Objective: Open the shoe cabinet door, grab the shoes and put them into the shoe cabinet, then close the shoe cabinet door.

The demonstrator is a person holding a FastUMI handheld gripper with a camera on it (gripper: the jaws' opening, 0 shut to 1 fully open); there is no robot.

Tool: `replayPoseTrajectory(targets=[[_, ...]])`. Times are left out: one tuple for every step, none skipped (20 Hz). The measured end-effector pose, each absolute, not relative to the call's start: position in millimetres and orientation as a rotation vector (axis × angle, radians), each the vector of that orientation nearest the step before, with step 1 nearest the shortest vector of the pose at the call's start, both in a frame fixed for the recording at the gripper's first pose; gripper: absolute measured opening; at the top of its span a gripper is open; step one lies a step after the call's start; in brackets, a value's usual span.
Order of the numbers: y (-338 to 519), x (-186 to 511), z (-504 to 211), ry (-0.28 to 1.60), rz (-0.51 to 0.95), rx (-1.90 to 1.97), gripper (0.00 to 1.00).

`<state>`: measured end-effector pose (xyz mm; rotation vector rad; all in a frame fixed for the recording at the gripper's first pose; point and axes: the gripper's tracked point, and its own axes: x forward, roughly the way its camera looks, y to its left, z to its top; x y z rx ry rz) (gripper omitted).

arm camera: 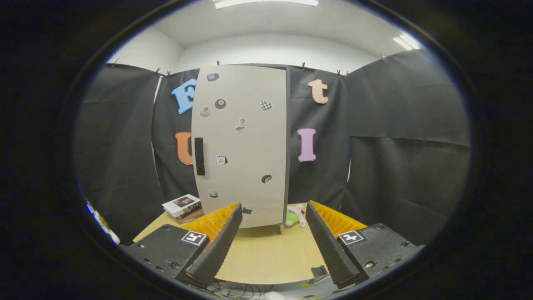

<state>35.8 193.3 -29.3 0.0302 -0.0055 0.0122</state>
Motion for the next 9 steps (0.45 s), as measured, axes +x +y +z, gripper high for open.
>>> replayPoseTrajectory(targets=[[193.3, 36.9, -30.2, -0.003, 0.013, 0.031, 1.00], [193.1, 37.0, -31.6, 0.001, 0.013, 0.031, 1.00], [192.8, 37.5, -32.6, 0.003, 0.011, 0.031, 1.00], [190.8, 37.8, -32.9, 0.003, 0.002, 0.029, 1.00], [189.0, 38.7, -32.0, 0.003, -0.008, 0.023, 1.00], [188.9, 38.3, -31.3, 0.003, -0.011, 0.020, 1.00], [191.0, 38.2, -30.9, 0.002, -0.009, 0.024, 1.00], [192.1, 38.0, -29.1, -0.001, -0.005, 0.027, 1.00], [193.2, 37.8, -29.7, 0.001, -0.003, 0.029, 1.00]])
